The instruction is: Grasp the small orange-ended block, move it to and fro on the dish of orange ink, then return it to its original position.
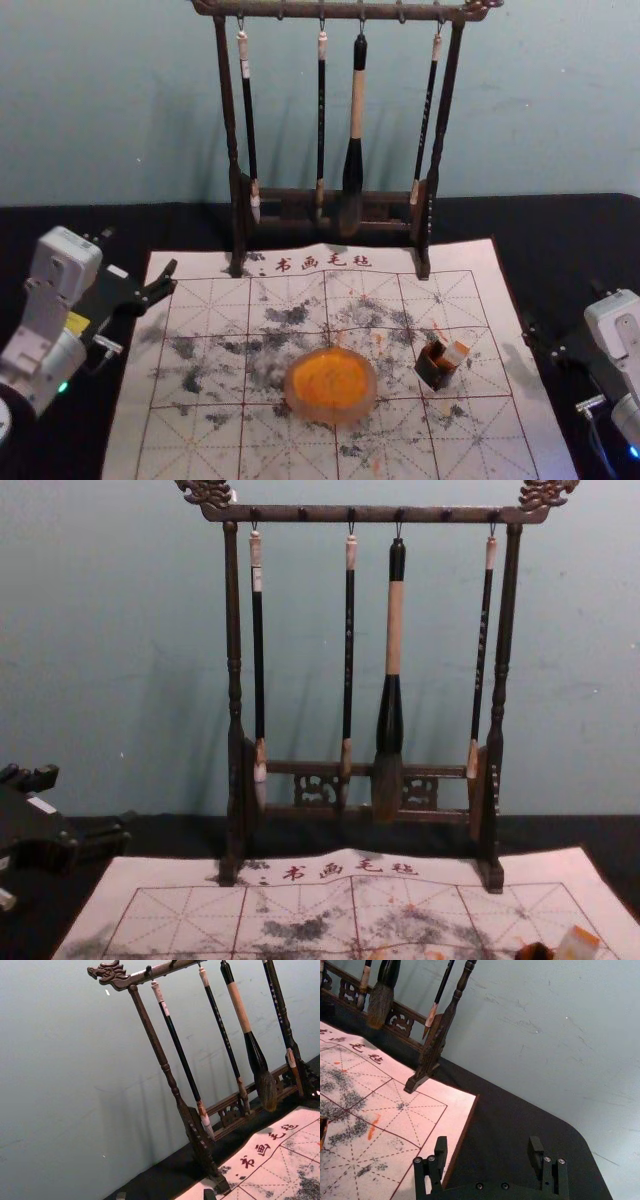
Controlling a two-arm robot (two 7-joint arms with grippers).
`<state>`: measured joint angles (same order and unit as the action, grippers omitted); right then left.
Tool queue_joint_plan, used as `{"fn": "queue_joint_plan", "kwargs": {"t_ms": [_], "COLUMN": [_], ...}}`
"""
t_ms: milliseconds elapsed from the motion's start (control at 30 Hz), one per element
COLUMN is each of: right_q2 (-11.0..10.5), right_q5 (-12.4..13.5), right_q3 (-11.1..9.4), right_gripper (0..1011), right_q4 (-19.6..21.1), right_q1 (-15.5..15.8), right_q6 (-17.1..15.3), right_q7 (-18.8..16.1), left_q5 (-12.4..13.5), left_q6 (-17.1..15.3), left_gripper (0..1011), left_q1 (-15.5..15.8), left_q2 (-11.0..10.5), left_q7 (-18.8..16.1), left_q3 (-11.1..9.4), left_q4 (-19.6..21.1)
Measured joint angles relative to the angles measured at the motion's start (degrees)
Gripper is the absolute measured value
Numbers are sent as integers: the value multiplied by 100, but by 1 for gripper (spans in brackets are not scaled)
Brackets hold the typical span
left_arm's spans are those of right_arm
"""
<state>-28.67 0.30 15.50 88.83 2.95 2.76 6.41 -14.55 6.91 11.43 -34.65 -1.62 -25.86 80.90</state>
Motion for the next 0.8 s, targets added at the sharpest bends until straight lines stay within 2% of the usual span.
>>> {"fn": "queue_joint_plan", "kwargs": {"t_ms": [800], "right_q2": [0], "right_q5": [0], "right_q3": [0], "right_gripper": [1000], "right_q4": [0], "right_q1": [0], "right_q6": [0], "right_q7": [0], "left_q5": [0], "left_q6": [0], "left_gripper": [1001], "left_q1": [0], "left_q2": [0], "left_q7": [0], "left_q3": [0], "left_q4": [0]}}
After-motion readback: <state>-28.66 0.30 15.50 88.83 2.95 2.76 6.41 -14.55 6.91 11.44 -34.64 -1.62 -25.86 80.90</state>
